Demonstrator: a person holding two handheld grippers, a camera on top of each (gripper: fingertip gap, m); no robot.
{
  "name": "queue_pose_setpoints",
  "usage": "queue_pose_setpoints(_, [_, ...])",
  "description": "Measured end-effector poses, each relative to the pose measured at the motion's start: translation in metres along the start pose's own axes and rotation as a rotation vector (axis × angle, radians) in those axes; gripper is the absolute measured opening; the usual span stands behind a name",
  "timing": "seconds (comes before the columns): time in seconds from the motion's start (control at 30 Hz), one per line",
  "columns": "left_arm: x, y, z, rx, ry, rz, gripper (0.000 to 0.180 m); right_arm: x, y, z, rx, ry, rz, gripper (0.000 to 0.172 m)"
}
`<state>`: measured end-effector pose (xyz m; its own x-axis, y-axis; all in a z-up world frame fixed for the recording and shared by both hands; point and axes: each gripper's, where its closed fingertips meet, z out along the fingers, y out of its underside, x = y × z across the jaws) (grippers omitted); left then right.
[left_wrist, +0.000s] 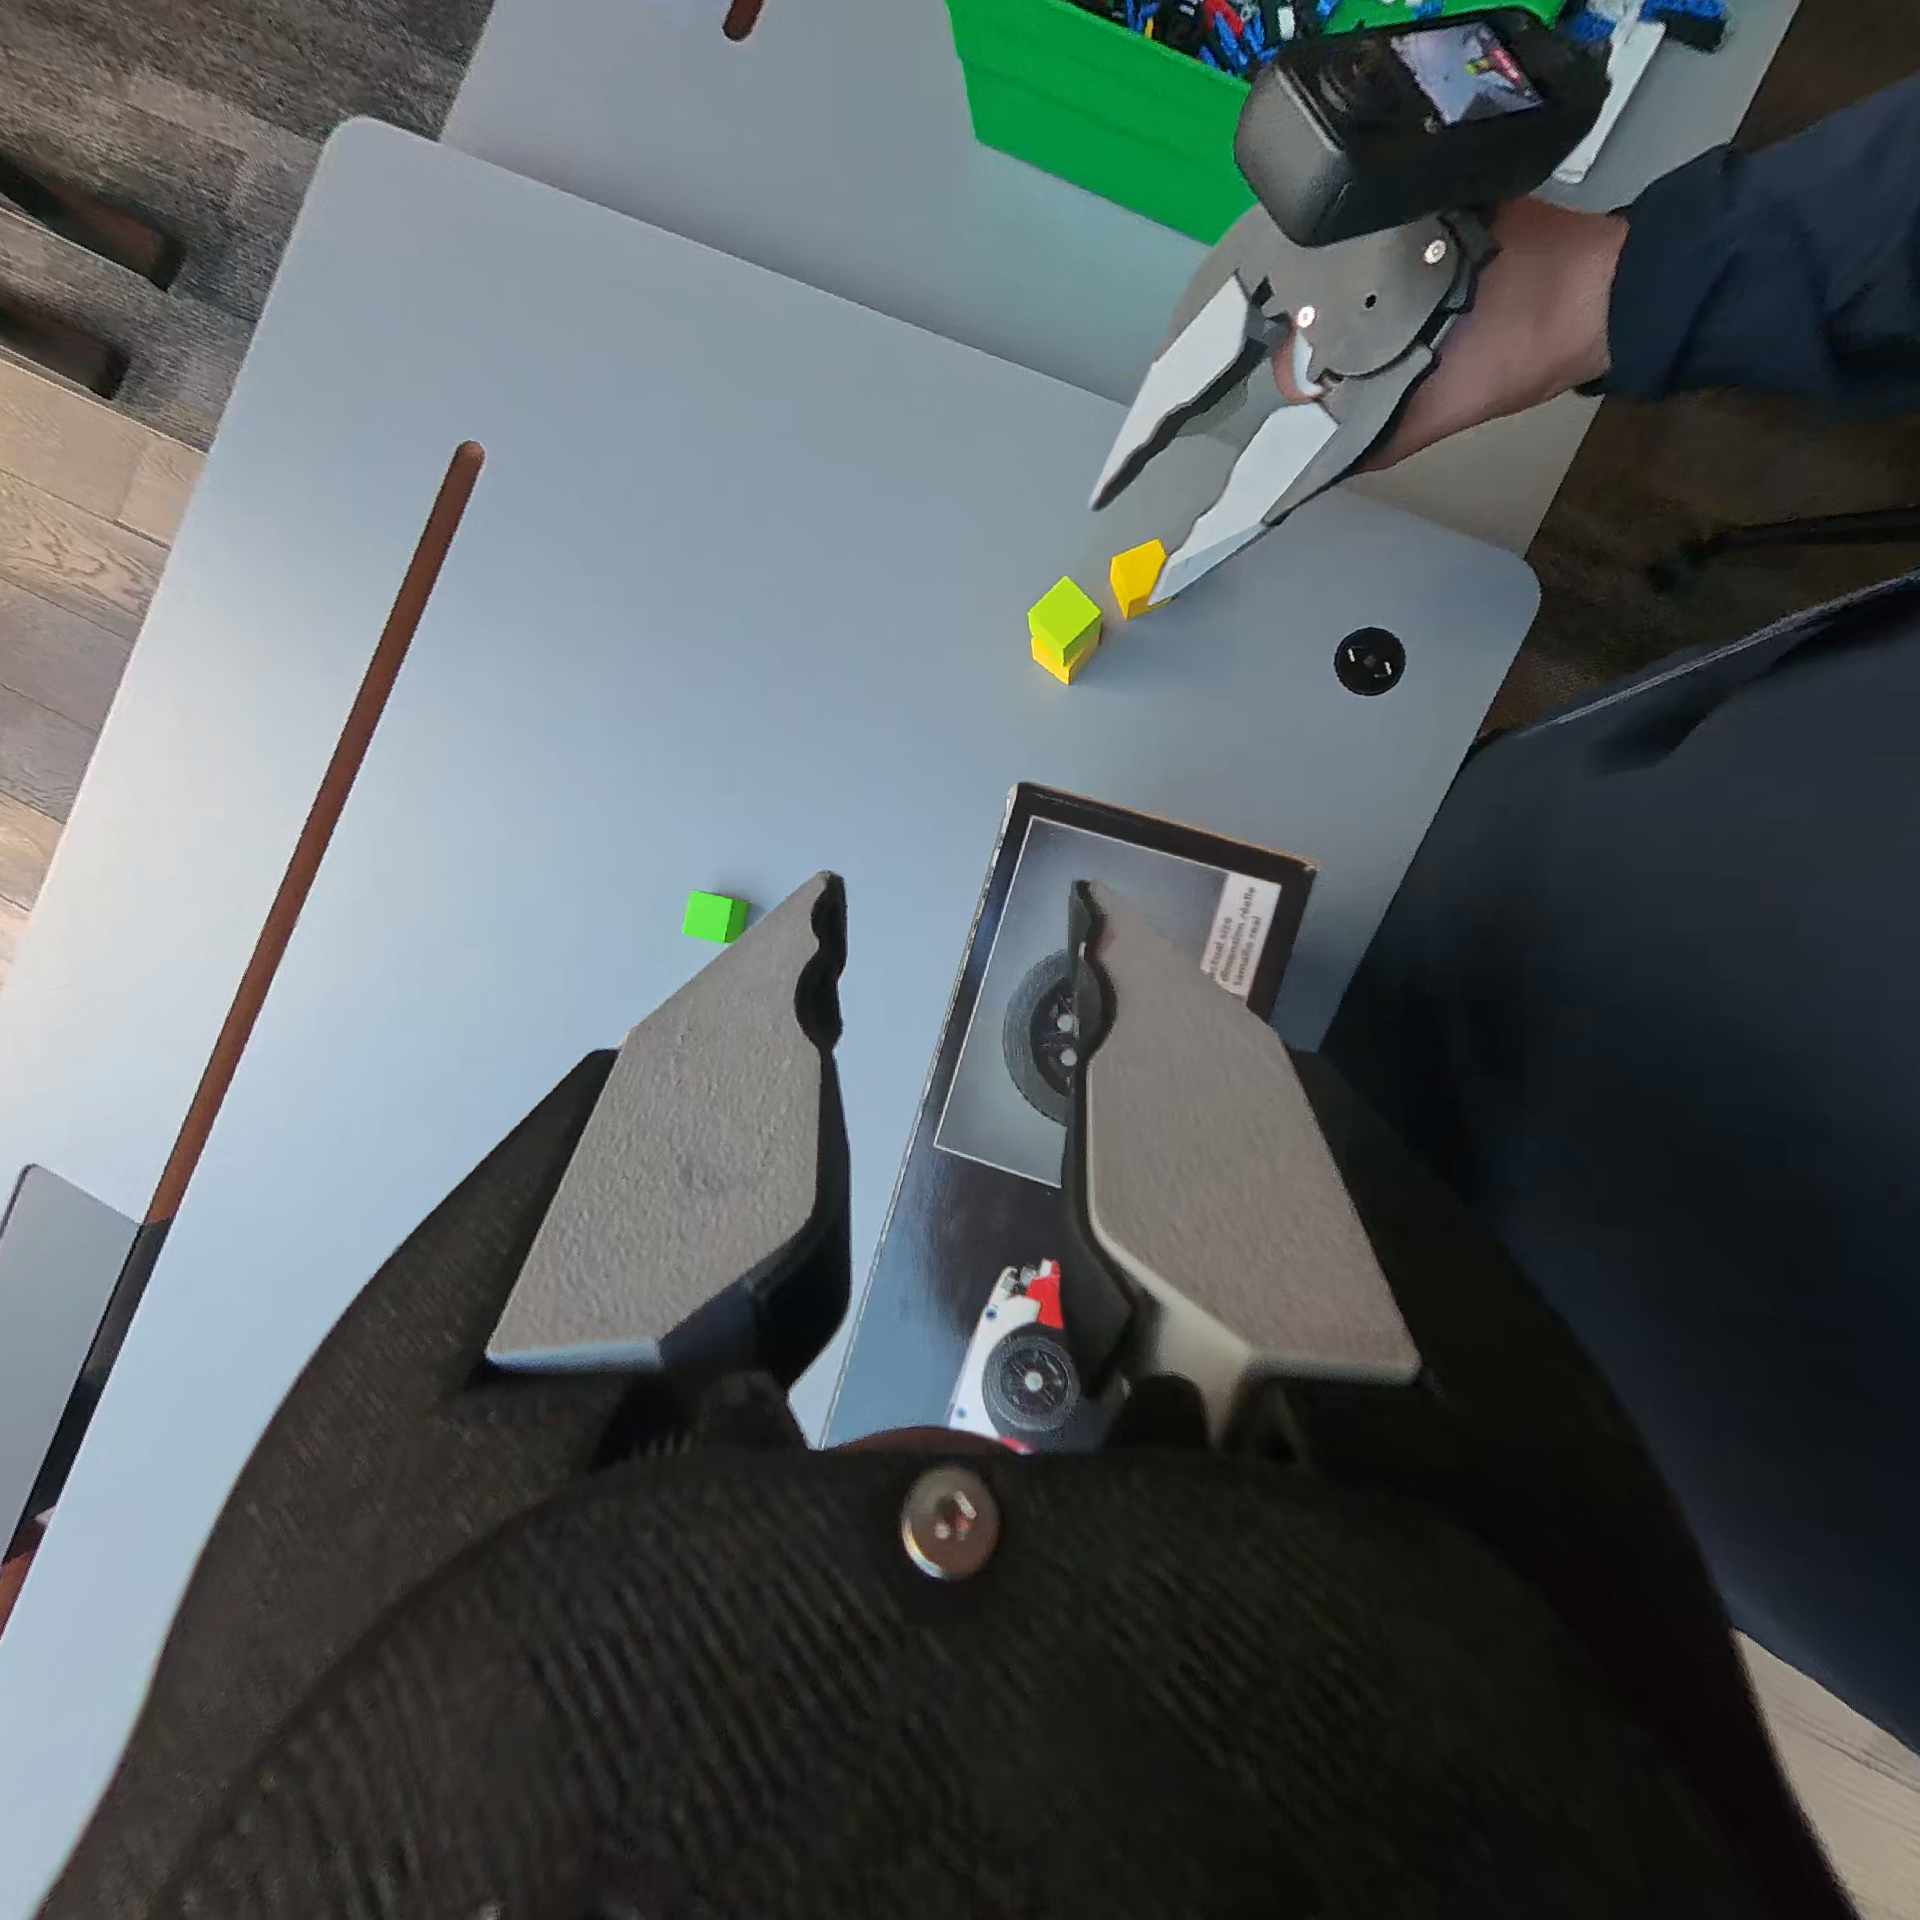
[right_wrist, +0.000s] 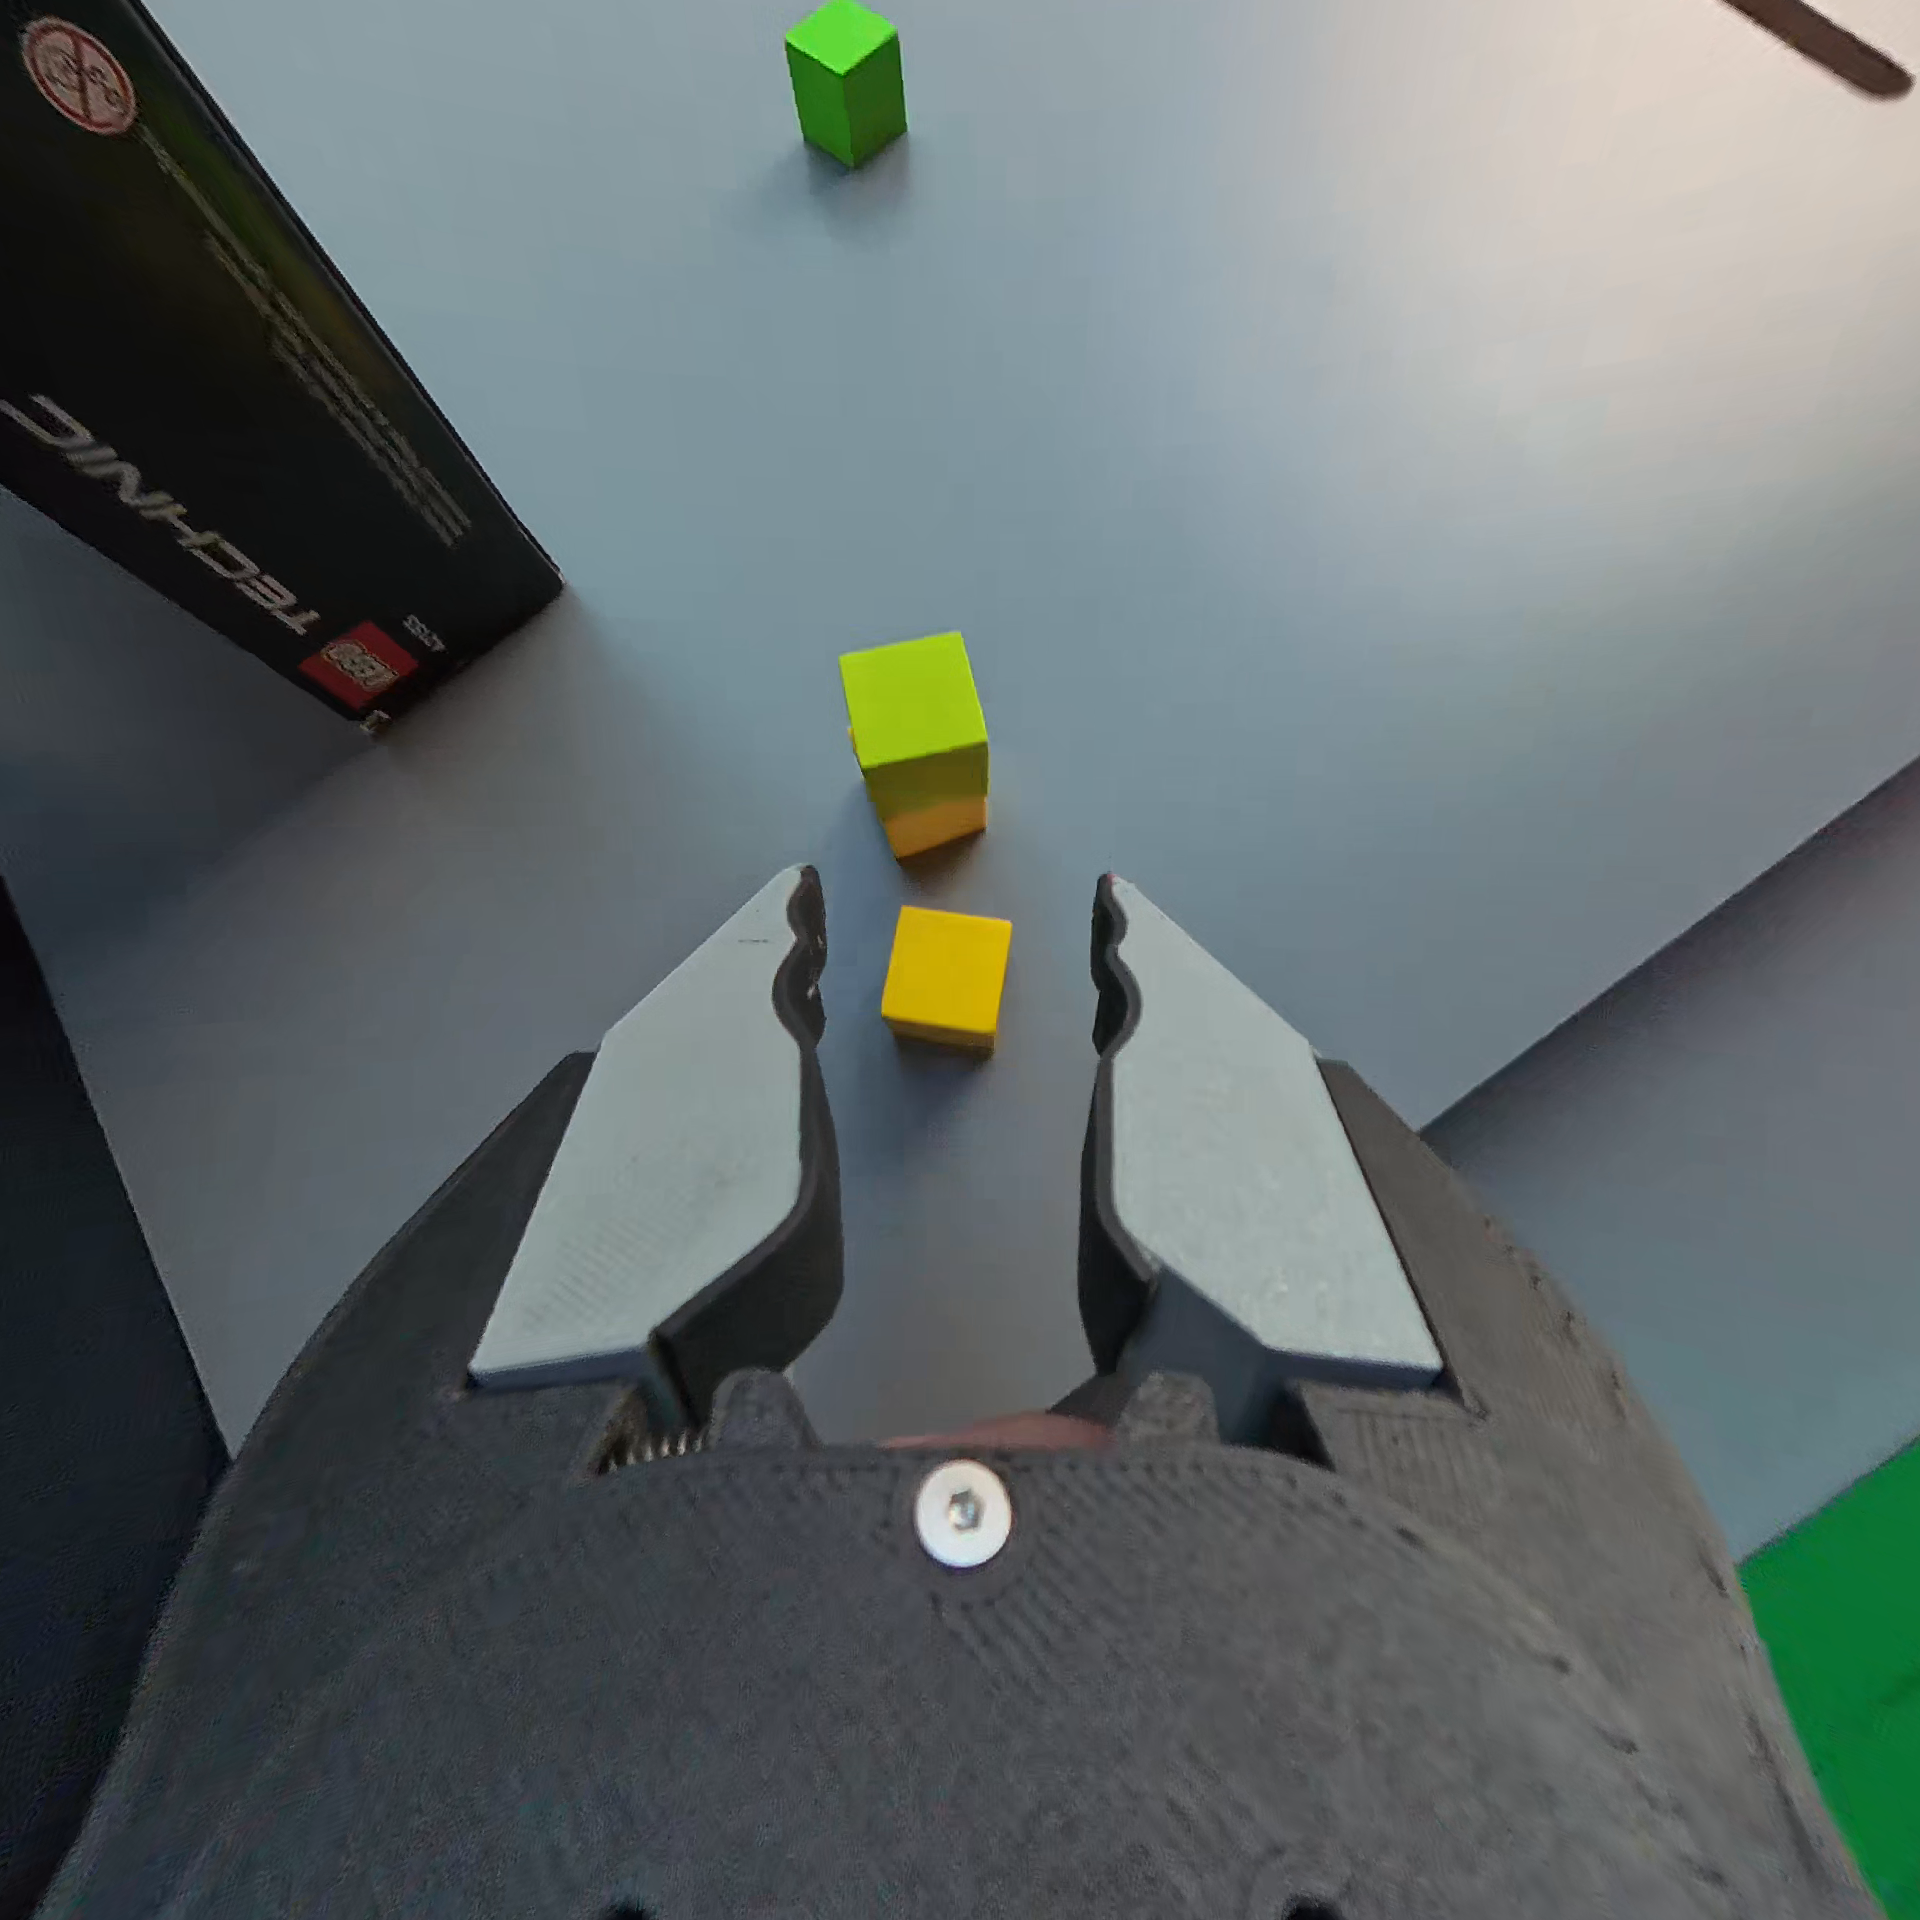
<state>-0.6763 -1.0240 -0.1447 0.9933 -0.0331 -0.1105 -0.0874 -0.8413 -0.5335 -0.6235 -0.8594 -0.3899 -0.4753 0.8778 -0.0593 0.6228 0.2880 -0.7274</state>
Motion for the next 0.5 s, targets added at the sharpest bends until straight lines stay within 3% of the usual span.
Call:
queue_pose_setpoints(0.1, [0.0,0.004,-0.009,0.011,-0.012,-0.027,0.042,0.0,0.024,0.006,-0.081,-0.007,0.009,0.05])
queue_pose_setpoints(0.2, [0.004,0.014,-0.015,0.008,-0.004,-0.047,0.048,-0.003,0.035,0.014,-0.13,-0.012,-0.002,0.03])
queue_pose_setpoints(0.23, [0.008,0.017,-0.018,0.014,0.016,-0.043,0.057,-0.005,0.035,0.016,-0.131,-0.012,-0.007,0.025])
queue_pose_setpoints(0.33, [0.014,0.035,-0.027,-0.004,0.043,-0.004,0.085,-0.006,0.023,0.012,-0.097,-0.011,-0.003,0.025])
queue_pose_setpoints(0.5, [0.011,0.095,-0.036,-0.2,0.042,0.038,0.109,-0.005,-0.024,-0.019,0.023,-0.039,-0.047,0.024])
